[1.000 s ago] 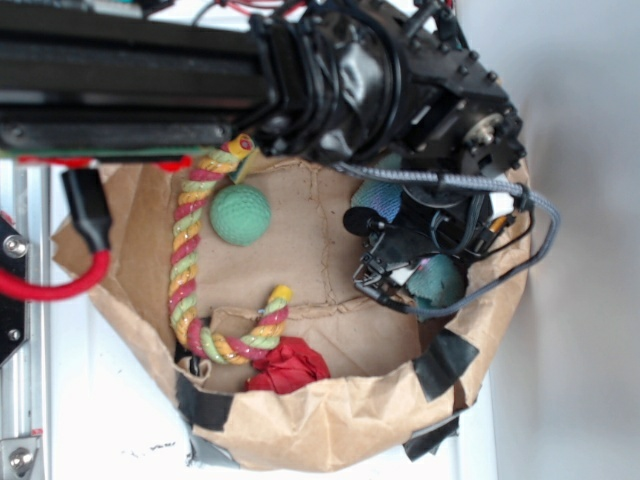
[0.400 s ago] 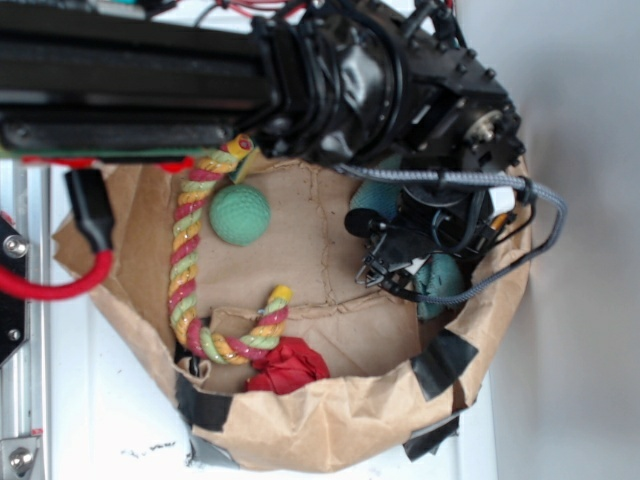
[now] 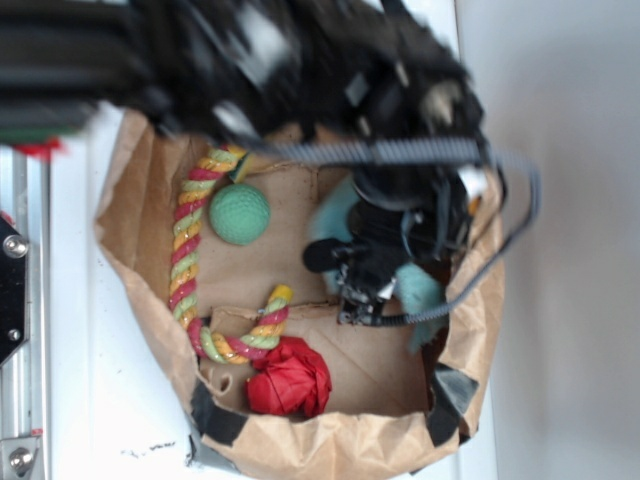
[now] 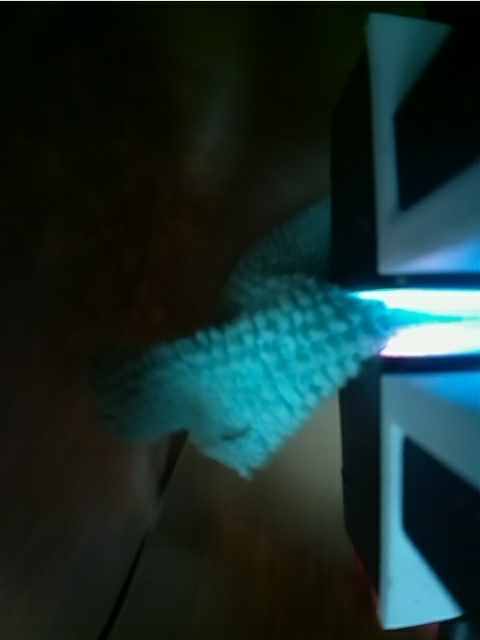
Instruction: Grab the blue cloth.
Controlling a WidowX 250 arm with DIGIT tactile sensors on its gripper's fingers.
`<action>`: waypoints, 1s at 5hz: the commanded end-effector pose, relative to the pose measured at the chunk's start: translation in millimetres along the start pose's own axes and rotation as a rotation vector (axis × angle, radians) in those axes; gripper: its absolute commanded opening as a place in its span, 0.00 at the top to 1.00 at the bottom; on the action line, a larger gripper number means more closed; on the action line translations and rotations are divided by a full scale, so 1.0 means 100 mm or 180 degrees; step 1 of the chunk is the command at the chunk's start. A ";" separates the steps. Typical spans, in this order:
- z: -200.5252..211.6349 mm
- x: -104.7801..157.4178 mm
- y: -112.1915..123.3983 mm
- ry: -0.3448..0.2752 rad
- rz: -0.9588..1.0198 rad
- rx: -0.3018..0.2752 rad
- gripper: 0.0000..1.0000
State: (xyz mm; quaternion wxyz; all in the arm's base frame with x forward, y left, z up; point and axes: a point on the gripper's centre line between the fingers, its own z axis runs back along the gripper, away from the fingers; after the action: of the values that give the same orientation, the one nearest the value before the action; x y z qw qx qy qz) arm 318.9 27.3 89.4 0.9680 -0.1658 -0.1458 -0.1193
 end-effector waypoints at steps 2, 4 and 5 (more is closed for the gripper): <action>0.79 -0.01 -0.38 -0.0732 0.1311 0.1101 1.00; 1.01 -0.01 -0.45 -0.0175 0.1330 0.0952 1.00; 1.10 -0.09 -0.53 0.0309 0.1353 0.0762 1.00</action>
State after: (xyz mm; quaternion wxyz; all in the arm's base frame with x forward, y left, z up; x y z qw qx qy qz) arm 266.0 22.9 185.4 0.9911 -0.0738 -0.0512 0.0980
